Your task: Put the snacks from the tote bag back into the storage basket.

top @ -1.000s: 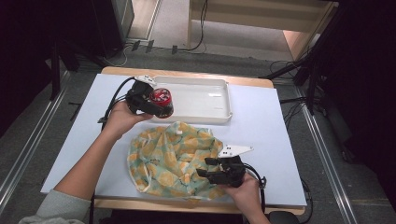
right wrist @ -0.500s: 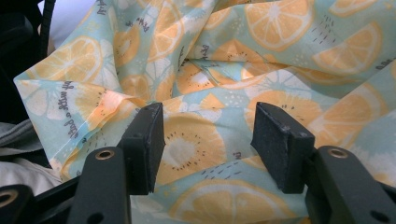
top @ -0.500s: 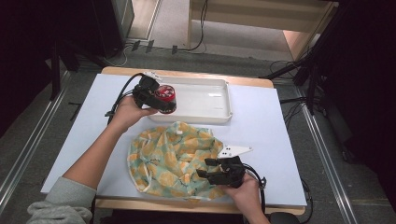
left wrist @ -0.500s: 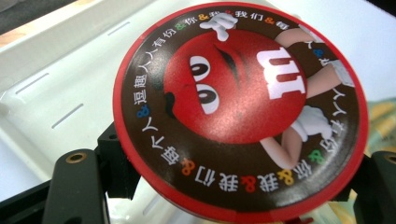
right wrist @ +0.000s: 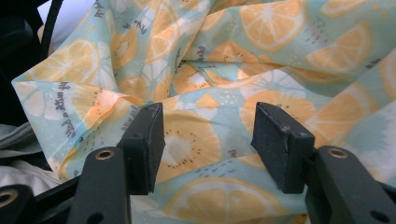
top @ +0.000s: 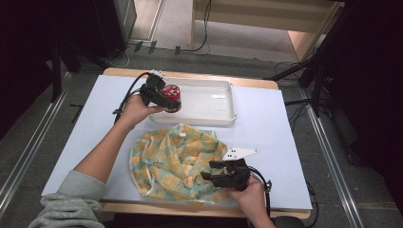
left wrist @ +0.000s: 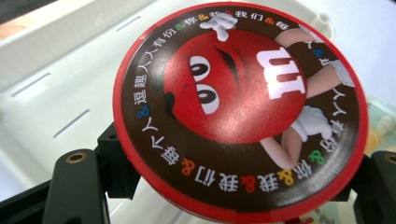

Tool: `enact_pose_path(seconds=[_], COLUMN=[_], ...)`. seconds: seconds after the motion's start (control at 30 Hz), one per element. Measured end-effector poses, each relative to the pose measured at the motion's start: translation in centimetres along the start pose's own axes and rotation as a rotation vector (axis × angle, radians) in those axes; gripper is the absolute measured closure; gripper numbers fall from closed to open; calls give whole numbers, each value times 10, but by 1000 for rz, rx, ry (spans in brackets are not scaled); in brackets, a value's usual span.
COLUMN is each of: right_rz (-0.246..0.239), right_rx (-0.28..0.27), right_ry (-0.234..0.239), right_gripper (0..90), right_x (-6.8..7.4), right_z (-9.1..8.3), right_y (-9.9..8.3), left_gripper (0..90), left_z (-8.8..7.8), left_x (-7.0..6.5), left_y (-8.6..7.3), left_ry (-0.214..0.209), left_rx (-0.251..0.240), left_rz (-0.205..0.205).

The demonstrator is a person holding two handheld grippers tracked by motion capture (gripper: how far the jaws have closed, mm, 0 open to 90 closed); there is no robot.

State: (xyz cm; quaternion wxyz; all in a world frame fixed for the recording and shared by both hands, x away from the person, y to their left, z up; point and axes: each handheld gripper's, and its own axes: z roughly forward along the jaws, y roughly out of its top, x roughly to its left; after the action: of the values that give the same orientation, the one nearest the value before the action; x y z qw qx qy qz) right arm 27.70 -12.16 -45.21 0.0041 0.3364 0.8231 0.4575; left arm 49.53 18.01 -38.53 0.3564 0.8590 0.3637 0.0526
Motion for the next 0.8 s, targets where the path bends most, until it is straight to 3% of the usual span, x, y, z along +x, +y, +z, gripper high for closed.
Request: enact_pose_path(seconds=[0.1,0.33,0.57,0.67,0.8], right_rz=[6,-6,-7,-5,-12], right_rx=[-4,3,5,6,8], right_ry=[-2,-3,5,7,7], right_gripper=[450,449,448,449,448], right_x=[-2,0,1,2,2], right_z=[-1,0,1,1,2], right_y=[0,0,-1,-1,-1], left_gripper=[257,257,257,257,256], left_z=[7,21,38,45,52], left_x=[4,5,6,5,6], left_y=[-1,6,6,5,2], left_ry=[-15,-9,-5,21,11], left_rx=[4,30,48,61,60], left_rz=[-10,25,23,35,37])
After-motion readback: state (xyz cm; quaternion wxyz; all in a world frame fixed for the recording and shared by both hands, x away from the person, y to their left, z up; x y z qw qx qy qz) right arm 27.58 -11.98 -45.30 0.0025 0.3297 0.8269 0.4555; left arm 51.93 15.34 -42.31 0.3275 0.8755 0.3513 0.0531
